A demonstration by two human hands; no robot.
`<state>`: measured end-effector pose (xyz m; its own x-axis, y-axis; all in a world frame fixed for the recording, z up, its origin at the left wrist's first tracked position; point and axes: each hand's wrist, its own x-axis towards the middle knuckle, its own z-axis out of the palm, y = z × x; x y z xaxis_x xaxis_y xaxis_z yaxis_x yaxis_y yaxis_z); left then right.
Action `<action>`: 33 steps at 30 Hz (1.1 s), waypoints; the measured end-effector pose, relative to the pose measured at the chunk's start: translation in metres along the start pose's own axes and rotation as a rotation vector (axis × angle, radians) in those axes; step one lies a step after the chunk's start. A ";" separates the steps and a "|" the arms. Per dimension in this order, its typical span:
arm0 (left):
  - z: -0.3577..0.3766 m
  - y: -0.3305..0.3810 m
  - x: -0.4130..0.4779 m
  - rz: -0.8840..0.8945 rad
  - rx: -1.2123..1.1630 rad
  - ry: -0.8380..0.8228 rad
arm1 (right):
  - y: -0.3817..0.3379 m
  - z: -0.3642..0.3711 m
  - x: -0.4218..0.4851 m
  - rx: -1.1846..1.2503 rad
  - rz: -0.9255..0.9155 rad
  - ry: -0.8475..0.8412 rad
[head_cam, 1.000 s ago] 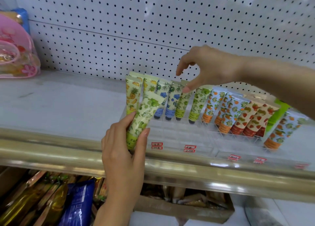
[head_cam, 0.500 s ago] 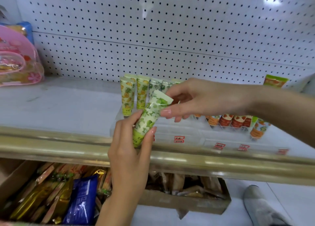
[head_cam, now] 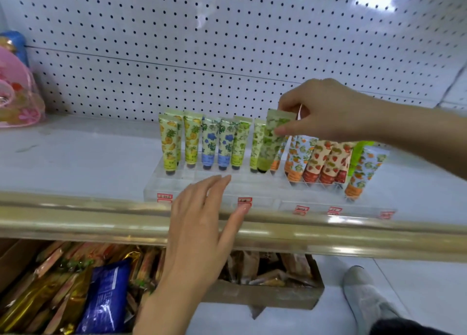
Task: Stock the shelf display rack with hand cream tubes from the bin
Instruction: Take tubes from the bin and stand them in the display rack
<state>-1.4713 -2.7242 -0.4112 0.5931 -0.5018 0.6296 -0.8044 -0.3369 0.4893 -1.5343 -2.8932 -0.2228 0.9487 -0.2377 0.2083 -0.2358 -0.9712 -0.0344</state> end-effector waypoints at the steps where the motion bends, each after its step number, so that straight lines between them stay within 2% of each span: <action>1: 0.001 -0.001 0.000 0.006 0.039 -0.034 | 0.005 0.002 0.002 -0.023 0.013 0.022; 7: 0.006 -0.003 -0.001 0.027 0.157 -0.165 | 0.019 0.025 0.019 -0.039 0.092 0.019; 18: 0.005 -0.006 0.001 0.024 0.130 -0.175 | 0.021 0.052 0.041 -0.021 0.146 -0.079; 33: 0.007 -0.004 0.002 0.015 0.137 -0.171 | 0.026 0.047 0.043 0.032 0.139 -0.062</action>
<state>-1.4673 -2.7298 -0.4159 0.5757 -0.6316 0.5192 -0.8173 -0.4273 0.3865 -1.4892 -2.9294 -0.2609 0.9189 -0.3694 0.1384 -0.3597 -0.9287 -0.0902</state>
